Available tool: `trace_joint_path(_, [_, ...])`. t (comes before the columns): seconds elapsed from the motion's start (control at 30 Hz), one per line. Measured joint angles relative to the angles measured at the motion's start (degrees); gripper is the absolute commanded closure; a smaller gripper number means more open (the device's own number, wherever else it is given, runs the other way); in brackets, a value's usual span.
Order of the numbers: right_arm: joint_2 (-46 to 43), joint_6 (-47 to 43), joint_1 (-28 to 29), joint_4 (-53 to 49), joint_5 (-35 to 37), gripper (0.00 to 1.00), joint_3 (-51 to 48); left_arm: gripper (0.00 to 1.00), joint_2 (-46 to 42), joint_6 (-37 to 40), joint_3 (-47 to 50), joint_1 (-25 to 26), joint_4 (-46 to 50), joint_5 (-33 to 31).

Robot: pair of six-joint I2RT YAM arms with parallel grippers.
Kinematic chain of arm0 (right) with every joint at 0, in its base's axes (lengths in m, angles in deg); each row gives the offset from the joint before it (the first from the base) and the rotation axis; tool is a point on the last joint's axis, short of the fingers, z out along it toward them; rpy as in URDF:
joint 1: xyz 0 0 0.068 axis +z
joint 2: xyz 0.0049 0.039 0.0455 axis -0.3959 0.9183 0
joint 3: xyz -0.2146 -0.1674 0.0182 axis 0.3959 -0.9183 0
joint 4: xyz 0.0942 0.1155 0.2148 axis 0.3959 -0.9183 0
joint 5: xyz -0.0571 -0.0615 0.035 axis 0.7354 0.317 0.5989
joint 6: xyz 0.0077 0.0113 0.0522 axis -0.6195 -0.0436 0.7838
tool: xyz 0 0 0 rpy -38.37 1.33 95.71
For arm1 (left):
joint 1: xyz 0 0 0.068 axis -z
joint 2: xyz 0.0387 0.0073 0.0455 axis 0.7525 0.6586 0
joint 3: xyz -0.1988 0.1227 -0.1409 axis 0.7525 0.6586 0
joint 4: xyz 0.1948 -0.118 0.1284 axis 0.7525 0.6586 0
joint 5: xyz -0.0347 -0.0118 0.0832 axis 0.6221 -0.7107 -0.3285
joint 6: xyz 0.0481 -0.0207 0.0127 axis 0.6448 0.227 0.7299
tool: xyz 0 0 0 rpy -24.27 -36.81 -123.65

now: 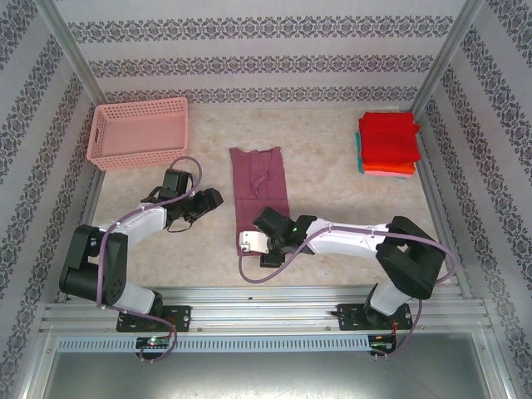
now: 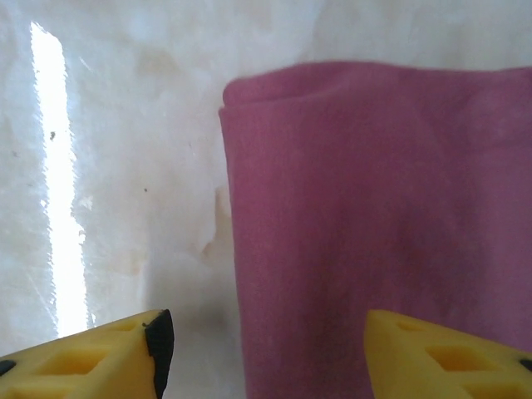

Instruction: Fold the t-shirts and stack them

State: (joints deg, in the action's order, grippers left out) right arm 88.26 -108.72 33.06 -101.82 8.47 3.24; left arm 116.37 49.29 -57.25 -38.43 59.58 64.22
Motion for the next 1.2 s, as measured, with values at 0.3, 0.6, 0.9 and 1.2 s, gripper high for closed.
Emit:
trace_joint_path(0.3, [4.98, -1.49, -0.02, -0.07, 1.05, 0.45, 1.42, 0.28, 0.0, 0.22, 0.37, 0.0, -0.02, 0.0])
trace_joint_path(0.6, [6.49, -1.6, -0.04, -0.85, 2.78, 0.98, 3.26, 0.28, 0.0, 0.22, 1.14, 0.0, -0.04, 0.02])
trace_joint_path(0.9, [3.45, 0.48, 0.02, -3.48, 2.47, 1.0, 3.58, 0.27, 0.0, 0.39, 1.77, 0.0, -2.08, 0.96])
trace_joint_path(1.2, [-2.32, 3.72, 1.07, -6.58, 2.47, 1.0, 1.57, 0.26, 2.36, 0.33, 0.96, 0.07, -4.9, 1.07])
